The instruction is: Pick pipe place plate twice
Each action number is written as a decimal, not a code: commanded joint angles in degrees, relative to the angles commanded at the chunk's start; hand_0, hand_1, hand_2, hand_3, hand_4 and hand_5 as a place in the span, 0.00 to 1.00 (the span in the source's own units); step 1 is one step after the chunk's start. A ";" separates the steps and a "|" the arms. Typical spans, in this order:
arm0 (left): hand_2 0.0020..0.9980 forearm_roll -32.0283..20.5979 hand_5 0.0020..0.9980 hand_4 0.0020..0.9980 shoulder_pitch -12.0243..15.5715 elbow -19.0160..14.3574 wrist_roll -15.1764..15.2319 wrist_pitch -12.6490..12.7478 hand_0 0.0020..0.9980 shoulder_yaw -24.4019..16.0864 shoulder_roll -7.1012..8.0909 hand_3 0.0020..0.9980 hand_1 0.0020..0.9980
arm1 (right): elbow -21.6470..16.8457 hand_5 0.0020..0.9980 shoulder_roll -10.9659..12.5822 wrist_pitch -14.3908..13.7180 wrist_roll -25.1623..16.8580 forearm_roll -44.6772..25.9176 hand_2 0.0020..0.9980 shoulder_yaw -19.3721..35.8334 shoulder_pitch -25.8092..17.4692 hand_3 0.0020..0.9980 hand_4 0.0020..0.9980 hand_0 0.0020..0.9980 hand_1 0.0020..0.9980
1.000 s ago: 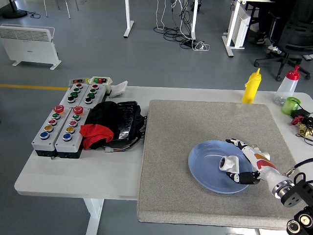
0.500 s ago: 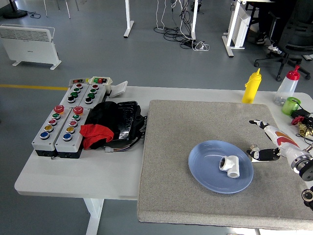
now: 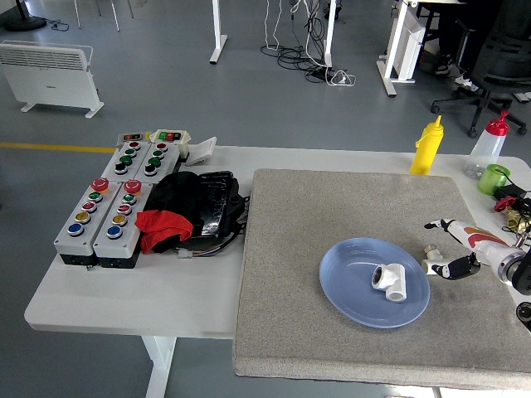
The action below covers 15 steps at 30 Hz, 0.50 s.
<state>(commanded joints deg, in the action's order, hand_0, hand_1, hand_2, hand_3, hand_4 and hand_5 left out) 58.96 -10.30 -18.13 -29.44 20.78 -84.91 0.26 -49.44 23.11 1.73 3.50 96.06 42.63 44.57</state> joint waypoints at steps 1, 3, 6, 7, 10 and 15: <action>0.68 0.06 1.00 0.41 -0.02 -0.01 -0.07 0.00 0.73 -0.01 -0.02 0.73 0.68 | 1.02 0.25 -0.25 -0.13 -0.45 -0.58 0.95 -1.14 0.59 0.86 0.75 0.95 0.89; 0.68 0.13 1.00 0.41 -0.09 -0.02 -0.19 -0.01 0.73 0.04 -0.05 0.73 0.68 | 2.59 0.22 -0.57 0.14 -0.99 -1.35 0.94 -2.74 1.41 0.85 0.72 0.94 0.86; 0.68 -0.03 1.00 0.41 -0.17 -0.03 -0.24 0.05 0.73 0.22 -0.08 0.73 0.68 | 4.98 0.22 -0.96 0.44 -1.96 -2.20 0.94 -5.19 2.47 0.85 0.72 0.94 0.86; 0.68 -0.08 1.00 0.41 -0.19 -0.03 -0.24 0.07 0.73 0.25 -0.09 0.73 0.68 | 5.46 0.22 -1.04 0.51 -2.21 -2.35 0.94 -5.76 2.70 0.85 0.72 0.94 0.86; 0.68 -0.28 1.00 0.41 -0.24 -0.03 -0.21 0.12 0.73 0.39 -0.13 0.73 0.68 | 7.24 0.20 -1.44 0.64 -2.79 -2.80 0.93 -7.63 3.67 0.84 0.70 0.94 0.87; 0.68 -0.39 1.00 0.41 -0.35 -0.02 -0.17 0.12 0.73 0.51 -0.12 0.73 0.68 | 9.70 0.19 -2.13 0.41 -3.27 -3.23 0.91 -9.28 4.92 0.83 0.68 0.93 0.85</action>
<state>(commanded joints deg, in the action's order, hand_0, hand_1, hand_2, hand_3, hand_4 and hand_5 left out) 58.57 -10.65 -18.15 -29.61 20.90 -84.40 0.14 -39.74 20.98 2.14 0.23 92.83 33.35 49.49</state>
